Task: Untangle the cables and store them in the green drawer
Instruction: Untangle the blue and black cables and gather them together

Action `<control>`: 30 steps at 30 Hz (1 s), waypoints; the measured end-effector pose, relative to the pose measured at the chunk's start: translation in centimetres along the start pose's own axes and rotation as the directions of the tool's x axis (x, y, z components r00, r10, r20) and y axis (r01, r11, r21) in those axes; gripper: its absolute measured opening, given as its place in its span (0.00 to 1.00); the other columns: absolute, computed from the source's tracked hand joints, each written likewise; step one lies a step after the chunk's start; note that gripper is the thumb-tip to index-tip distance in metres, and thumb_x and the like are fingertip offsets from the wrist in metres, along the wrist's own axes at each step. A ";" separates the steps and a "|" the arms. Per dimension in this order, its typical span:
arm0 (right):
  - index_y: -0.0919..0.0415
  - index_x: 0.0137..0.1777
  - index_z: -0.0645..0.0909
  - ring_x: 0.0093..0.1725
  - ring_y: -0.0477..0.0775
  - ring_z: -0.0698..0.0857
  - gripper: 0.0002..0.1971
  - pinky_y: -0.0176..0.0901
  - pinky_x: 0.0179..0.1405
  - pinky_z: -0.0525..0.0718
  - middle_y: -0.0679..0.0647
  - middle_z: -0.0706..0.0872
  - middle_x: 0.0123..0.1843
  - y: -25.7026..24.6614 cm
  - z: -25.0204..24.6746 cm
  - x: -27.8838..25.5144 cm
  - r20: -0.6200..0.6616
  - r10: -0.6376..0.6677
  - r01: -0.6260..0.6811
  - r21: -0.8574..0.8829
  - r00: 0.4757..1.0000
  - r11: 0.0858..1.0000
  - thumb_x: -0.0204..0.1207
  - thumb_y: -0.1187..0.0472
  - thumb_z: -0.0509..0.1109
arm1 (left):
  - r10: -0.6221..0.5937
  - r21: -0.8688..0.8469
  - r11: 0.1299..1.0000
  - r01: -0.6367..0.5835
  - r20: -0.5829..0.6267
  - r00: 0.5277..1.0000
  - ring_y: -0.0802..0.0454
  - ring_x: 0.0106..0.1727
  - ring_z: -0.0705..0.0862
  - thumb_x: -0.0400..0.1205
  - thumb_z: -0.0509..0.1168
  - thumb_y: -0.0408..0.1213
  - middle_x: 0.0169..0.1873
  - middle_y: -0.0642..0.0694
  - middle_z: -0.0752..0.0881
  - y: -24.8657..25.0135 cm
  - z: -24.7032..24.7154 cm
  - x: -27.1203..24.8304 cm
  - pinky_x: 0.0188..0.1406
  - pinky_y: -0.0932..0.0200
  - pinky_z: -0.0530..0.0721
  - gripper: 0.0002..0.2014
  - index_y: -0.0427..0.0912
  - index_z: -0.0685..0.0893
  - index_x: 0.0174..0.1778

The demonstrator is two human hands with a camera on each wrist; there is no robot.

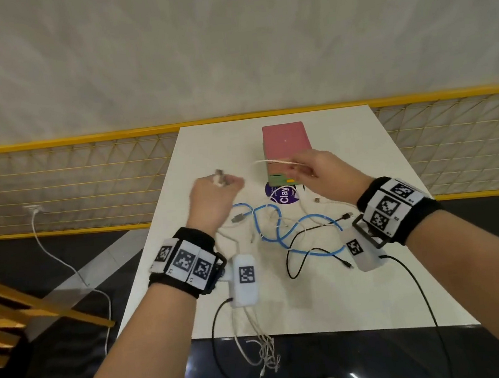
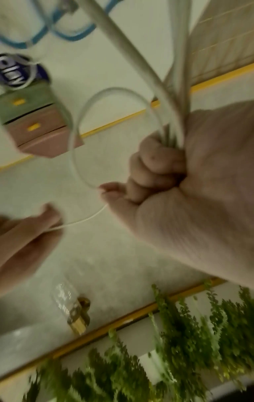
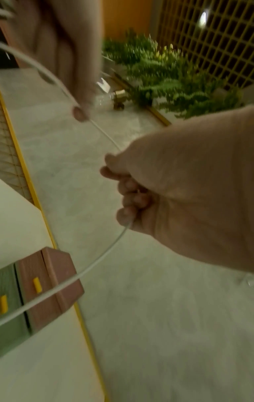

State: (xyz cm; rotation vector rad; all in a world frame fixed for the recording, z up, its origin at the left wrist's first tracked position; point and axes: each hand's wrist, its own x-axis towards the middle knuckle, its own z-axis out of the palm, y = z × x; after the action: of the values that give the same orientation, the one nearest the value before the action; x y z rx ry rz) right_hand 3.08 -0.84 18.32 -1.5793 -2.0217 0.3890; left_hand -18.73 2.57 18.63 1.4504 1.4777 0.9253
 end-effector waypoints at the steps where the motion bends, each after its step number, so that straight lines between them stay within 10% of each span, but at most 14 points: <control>1: 0.54 0.47 0.81 0.36 0.39 0.80 0.07 0.33 0.37 0.75 0.41 0.81 0.36 0.4 -0.1 -0.4 0.028 0.014 -0.015 0.048 1.000 0.999 0.83 0.60 0.62 | 0.026 0.096 0.995 -0.016 -0.112 0.993 0.48 0.34 0.79 0.77 0.70 0.35 0.32 0.43 0.84 -0.9 -0.9 0.8 0.34 0.63 0.76 0.09 0.31 0.86 0.38; 3: 0.55 0.43 0.80 0.37 0.44 0.81 0.11 0.38 0.41 0.79 0.48 0.83 0.36 0.8 0.0 -0.7 0.033 0.016 -0.019 0.094 0.999 0.995 0.84 0.62 0.60 | 0.125 0.258 0.964 -0.071 -0.197 0.972 0.42 0.41 0.85 0.78 0.69 0.35 0.38 0.41 0.88 -1.7 -1.7 1.0 0.40 0.58 0.78 0.04 0.38 0.86 0.44; 6: 0.64 0.42 0.82 0.33 0.40 0.78 0.12 0.30 0.34 0.74 0.47 0.79 0.32 -0.5 1.3 -0.2 0.043 -0.021 0.016 0.125 0.999 0.992 0.84 0.63 0.60 | 0.247 0.186 0.948 -0.260 0.088 0.965 0.57 0.42 0.85 0.81 0.71 0.39 0.47 0.57 0.84 -0.4 0.0 -0.8 0.35 0.73 0.79 0.28 0.59 0.73 0.76; 9: 0.62 0.45 0.82 0.35 0.51 0.79 0.12 0.44 0.38 0.76 0.54 0.83 0.35 -2.0 2.1 0.8 0.028 -0.070 0.065 0.150 0.997 0.987 0.84 0.60 0.59 | 0.366 0.233 0.870 -0.436 0.290 0.885 0.56 0.41 0.84 0.83 0.68 0.47 0.39 0.60 0.82 0.4 2.4 -1.9 0.34 0.78 0.76 0.17 0.56 0.79 0.67; 13: 0.48 0.38 0.76 0.31 0.37 0.77 0.15 0.29 0.34 0.72 0.40 0.81 0.30 -0.8 0.4 0.3 -0.027 0.013 -0.009 0.154 1.000 0.988 0.85 0.61 0.57 | 0.222 0.088 0.972 -0.219 -0.024 0.975 0.52 0.32 0.77 0.84 0.65 0.50 0.34 0.49 0.80 0.2 1.2 0.0 0.26 0.70 0.73 0.14 0.43 0.80 0.42; 16: 0.56 0.44 0.79 0.32 0.49 0.79 0.14 0.43 0.37 0.79 0.56 0.82 0.36 1.0 -0.1 -0.9 -0.030 0.109 -0.103 0.165 0.994 0.981 0.86 0.57 0.54 | 0.204 0.089 0.979 -0.186 -0.302 0.931 0.39 0.44 0.84 0.85 0.64 0.47 0.33 0.48 0.81 -0.8 -0.8 1.4 0.41 0.57 0.76 0.12 0.43 0.81 0.42; 19: 0.61 0.44 0.80 0.30 0.35 0.76 0.13 0.28 0.33 0.70 0.43 0.73 0.29 -0.2 0.4 -1.2 -0.030 0.064 -0.057 0.184 0.998 0.981 0.86 0.63 0.55 | 0.301 -0.001 0.953 -0.301 -0.072 0.951 0.55 0.45 0.83 0.84 0.67 0.44 0.46 0.55 0.81 0.3 0.1 -0.3 0.48 0.55 0.85 0.16 0.53 0.79 0.68; 22: 0.60 0.45 0.78 0.31 0.41 0.73 0.11 0.32 0.33 0.69 0.50 0.77 0.32 -2.0 1.1 -0.3 -0.023 -0.060 0.063 0.225 0.998 0.972 0.85 0.64 0.56 | 0.350 0.111 0.920 -0.376 0.200 0.915 0.65 0.28 0.77 0.83 0.67 0.49 0.30 0.59 0.79 1.6 2.6 -2.1 0.38 0.51 0.88 0.09 0.51 0.85 0.54; 26: 0.53 0.44 0.77 0.32 0.48 0.72 0.12 0.33 0.34 0.71 0.46 0.75 0.32 -0.6 0.2 -0.3 -0.027 0.016 -0.010 0.209 0.999 0.978 0.86 0.61 0.54 | 0.286 0.135 0.954 -0.268 -0.138 0.948 0.55 0.30 0.76 0.86 0.62 0.51 0.27 0.54 0.77 1.3 1.4 -0.1 0.32 0.67 0.75 0.14 0.44 0.80 0.41; 30: 0.59 0.46 0.78 0.32 0.52 0.73 0.12 0.45 0.37 0.71 0.56 0.79 0.36 1.2 0.0 -1.2 0.003 0.067 -0.067 0.151 0.998 0.986 0.86 0.62 0.54 | 0.252 0.120 0.966 -0.227 -0.261 0.932 0.44 0.47 0.83 0.86 0.63 0.43 0.40 0.49 0.82 0.2 -0.7 1.0 0.44 0.59 0.77 0.11 0.39 0.82 0.57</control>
State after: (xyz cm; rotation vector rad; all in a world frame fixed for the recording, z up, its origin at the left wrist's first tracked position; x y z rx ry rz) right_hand 4.24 -1.62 17.42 -1.5559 -1.8940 0.5521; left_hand -19.29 3.60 18.97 1.6454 1.5783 1.2674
